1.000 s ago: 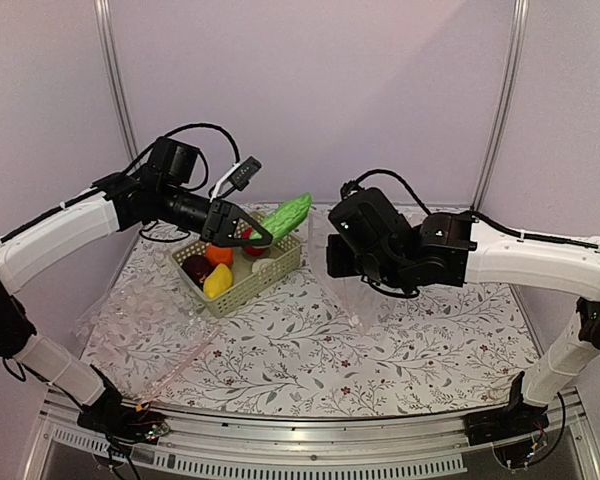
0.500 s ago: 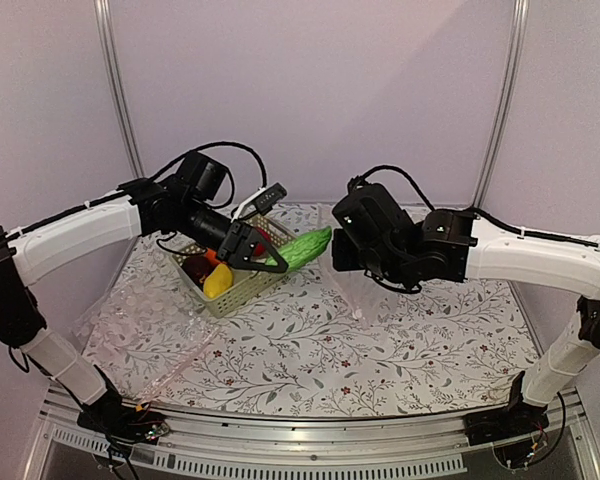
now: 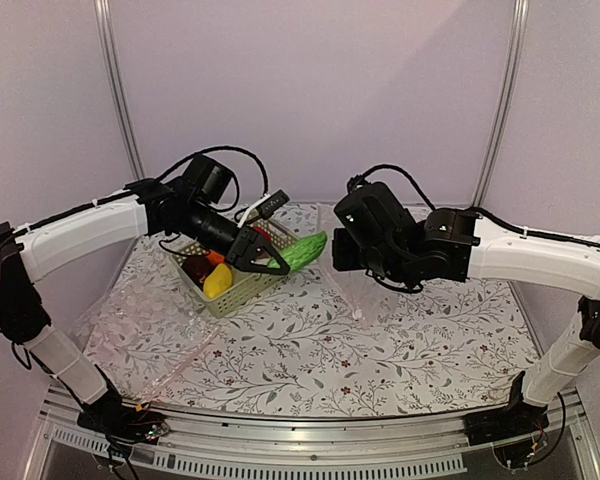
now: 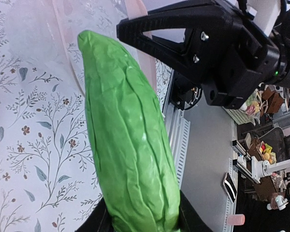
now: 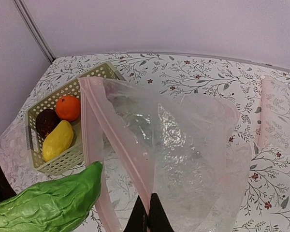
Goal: Place the food in the zip-top bag and seal the zipper
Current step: Place the fake vegetable in the zipper food storage bag.
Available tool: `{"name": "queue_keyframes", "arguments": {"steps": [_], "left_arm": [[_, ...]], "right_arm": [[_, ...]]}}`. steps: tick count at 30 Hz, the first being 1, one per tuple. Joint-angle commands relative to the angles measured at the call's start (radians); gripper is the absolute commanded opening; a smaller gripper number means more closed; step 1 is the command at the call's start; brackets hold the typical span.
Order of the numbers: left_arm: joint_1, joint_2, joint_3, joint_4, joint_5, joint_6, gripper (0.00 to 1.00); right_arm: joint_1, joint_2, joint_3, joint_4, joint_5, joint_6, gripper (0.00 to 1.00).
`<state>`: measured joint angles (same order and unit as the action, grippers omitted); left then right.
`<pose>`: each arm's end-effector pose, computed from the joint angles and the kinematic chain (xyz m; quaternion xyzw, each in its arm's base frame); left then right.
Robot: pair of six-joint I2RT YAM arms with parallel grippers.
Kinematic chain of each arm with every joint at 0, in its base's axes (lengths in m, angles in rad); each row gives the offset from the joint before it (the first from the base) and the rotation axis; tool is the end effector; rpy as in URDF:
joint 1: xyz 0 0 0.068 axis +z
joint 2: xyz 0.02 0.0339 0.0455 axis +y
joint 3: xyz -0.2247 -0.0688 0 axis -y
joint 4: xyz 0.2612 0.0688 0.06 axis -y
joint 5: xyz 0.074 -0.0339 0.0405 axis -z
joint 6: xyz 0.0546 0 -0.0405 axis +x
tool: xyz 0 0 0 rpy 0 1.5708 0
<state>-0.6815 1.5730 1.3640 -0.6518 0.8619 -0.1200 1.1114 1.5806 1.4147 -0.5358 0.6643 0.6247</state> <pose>0.2534 -0.2589 0.2596 0.3756 0.7783 -0.4839 0.1380 0.1983 0.3248 0.2787 -0.0734 0.8653 0.1125 0.4829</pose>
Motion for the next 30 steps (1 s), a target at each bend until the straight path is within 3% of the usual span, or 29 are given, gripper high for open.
{"name": "queue_keyframes", "arguments": {"steps": [1,22,30], "left_arm": [[-0.009,0.02,0.032,-0.027,-0.074,0.004,0.31],[-0.006,0.061,0.038,-0.024,-0.132,-0.037,0.3],[-0.006,0.068,0.037,-0.016,-0.152,-0.057,0.38]], "right_arm": [[-0.003,-0.013,0.025,0.001,-0.057,-0.018,0.0],[0.032,0.114,0.081,0.071,-0.26,0.034,0.0],[0.033,0.141,0.09,0.112,-0.305,0.056,0.0]]}}
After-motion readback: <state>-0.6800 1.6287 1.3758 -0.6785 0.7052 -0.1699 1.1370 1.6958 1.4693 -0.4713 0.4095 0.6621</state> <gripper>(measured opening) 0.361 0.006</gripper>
